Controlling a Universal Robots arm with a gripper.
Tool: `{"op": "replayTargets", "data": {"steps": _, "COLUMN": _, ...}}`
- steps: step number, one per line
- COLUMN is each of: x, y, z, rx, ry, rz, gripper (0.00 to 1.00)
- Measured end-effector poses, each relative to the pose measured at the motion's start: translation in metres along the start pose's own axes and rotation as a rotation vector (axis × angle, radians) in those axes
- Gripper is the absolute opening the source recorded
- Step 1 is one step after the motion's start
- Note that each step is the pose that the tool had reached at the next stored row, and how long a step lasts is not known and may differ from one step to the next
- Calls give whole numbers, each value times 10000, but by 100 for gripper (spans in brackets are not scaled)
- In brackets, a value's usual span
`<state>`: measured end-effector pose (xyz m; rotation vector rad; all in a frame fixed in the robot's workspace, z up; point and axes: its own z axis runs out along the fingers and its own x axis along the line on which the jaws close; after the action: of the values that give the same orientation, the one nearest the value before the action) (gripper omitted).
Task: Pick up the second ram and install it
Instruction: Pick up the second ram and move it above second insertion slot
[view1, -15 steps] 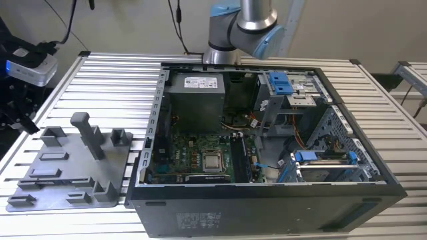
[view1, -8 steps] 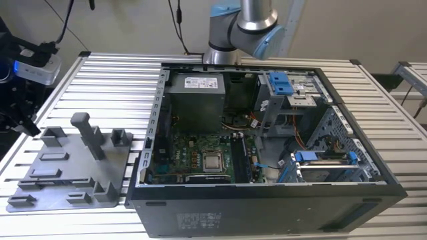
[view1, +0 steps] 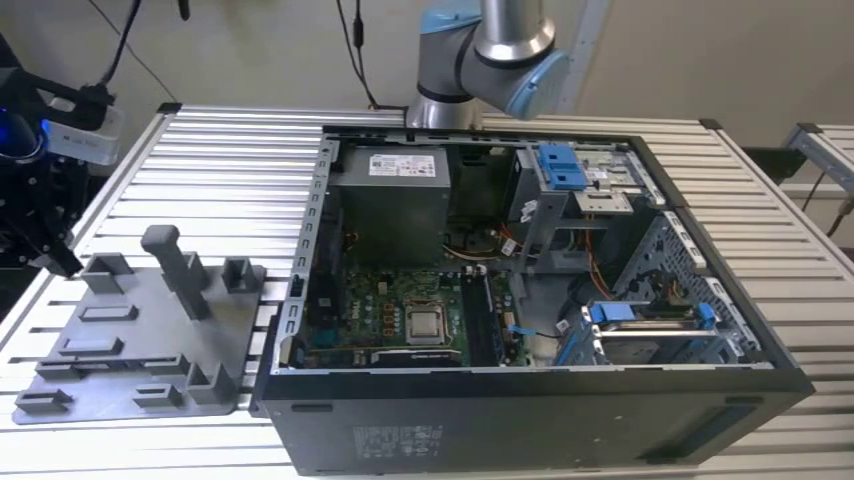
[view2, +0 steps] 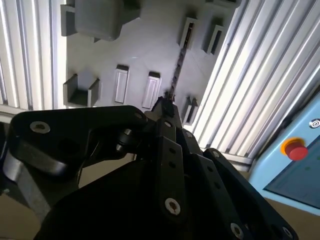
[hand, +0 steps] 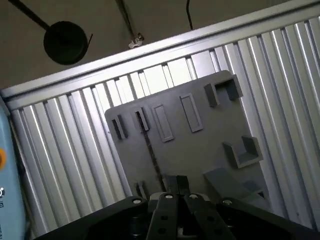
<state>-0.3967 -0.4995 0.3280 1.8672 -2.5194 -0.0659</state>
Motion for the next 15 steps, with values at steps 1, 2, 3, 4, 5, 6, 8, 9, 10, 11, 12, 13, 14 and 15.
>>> {"op": "replayTargets", "data": {"steps": 1, "x": 0, "y": 0, "z": 4, "rx": 38, "ry": 12, "rz": -104, "gripper": 11}}
{"op": "replayTargets", "data": {"steps": 2, "x": 1, "y": 0, "z": 9, "rx": 82, "ry": 23, "rz": -208, "gripper": 11}}
{"op": "replayTargets", "data": {"steps": 3, "x": 0, "y": -1, "z": 15, "rx": 117, "ry": 34, "rz": -292, "gripper": 11}}
{"op": "replayTargets", "data": {"steps": 4, "x": 1, "y": 1, "z": 22, "rx": 146, "ry": 45, "rz": -362, "gripper": 11}}
{"op": "replayTargets", "data": {"steps": 5, "x": 3, "y": 6, "z": 30, "rx": 159, "ry": 56, "rz": -419, "gripper": 11}}
{"op": "replayTargets", "data": {"steps": 6, "x": 4, "y": 6, "z": 43, "rx": 159, "ry": 58, "rz": -467, "gripper": 11}}
{"op": "replayTargets", "data": {"steps": 8, "x": 4, "y": 6, "z": 44, "rx": 157, "ry": 62, "rz": -526, "gripper": 11}}
{"op": "replayTargets", "data": {"steps": 9, "x": 4, "y": 6, "z": 43, "rx": 156, "ry": 64, "rz": -554, "gripper": 11}}
{"op": "replayTargets", "data": {"steps": 10, "x": 4, "y": 7, "z": 44, "rx": 156, "ry": 64, "rz": -585, "gripper": 11}}
{"op": "replayTargets", "data": {"steps": 11, "x": 4, "y": 7, "z": 43, "rx": 155, "ry": 66, "rz": -614, "gripper": 11}}
{"op": "replayTargets", "data": {"steps": 12, "x": 4, "y": 6, "z": 44, "rx": 156, "ry": 65, "rz": -642, "gripper": 11}}
{"op": "replayTargets", "data": {"steps": 13, "x": 4, "y": 7, "z": 44, "rx": 155, "ry": 66, "rz": -672, "gripper": 11}}
{"op": "replayTargets", "data": {"steps": 14, "x": 4, "y": 7, "z": 44, "rx": 155, "ry": 67, "rz": -700, "gripper": 12}}
{"op": "replayTargets", "data": {"steps": 15, "x": 4, "y": 7, "z": 44, "rx": 154, "ry": 68, "rz": -729, "gripper": 18}}
